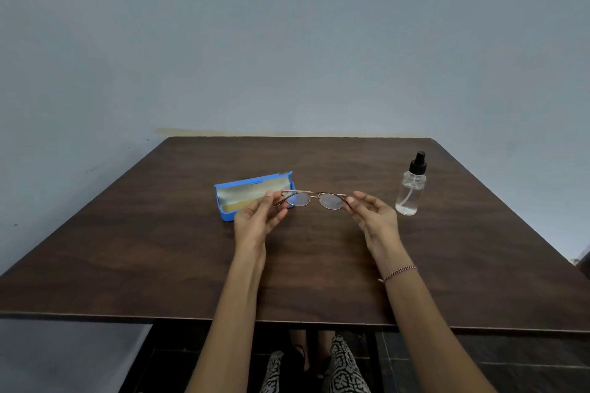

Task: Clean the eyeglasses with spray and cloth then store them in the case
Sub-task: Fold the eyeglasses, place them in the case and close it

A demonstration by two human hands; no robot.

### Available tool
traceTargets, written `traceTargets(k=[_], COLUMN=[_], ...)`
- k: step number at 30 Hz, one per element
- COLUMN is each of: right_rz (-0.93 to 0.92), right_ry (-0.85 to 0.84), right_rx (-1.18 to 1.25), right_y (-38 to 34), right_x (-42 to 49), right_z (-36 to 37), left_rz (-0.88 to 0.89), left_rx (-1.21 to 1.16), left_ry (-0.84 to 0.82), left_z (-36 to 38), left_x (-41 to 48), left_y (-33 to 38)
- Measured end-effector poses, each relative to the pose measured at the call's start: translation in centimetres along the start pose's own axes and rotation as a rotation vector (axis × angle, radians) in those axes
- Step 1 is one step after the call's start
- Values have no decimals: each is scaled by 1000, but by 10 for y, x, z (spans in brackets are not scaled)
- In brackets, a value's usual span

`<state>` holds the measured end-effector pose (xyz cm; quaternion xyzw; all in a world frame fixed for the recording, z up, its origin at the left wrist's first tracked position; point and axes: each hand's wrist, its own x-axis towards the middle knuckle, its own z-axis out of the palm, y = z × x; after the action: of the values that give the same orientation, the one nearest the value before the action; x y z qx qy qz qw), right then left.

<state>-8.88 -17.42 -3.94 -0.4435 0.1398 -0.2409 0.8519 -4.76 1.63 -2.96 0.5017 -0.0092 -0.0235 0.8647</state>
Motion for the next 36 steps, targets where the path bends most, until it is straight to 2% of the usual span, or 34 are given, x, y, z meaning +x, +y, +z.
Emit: traceTargets(k=[3, 6, 12, 15, 19, 26, 32, 36], right_rz=[14, 26, 99, 108, 28, -69, -390, -467], right_ry=[2, -40, -235, -307, -261, -191, -184, -197], right_rx=[18, -39, -187, -352, -617, -903, -1376, -1488], right_y=[6, 11, 16, 17, 26, 42, 49, 48], right_x=[1, 1, 7, 14, 23, 35, 32, 34], right_z=[14, 28, 53, 62, 79, 94, 101, 100], left_rz=[33, 53, 47, 82, 129, 237, 233, 251], left_rx=[36, 75, 205, 369, 621, 978, 1108, 1177], left_ry=[-5, 67, 219, 275, 324, 403, 443, 429], left_z=[-11, -19, -40, -49, -54, -50, -54, -57], left_x=[0, 4, 20, 33, 46, 47, 46, 45], left_y=[8, 18, 33, 37, 40, 47, 37, 32])
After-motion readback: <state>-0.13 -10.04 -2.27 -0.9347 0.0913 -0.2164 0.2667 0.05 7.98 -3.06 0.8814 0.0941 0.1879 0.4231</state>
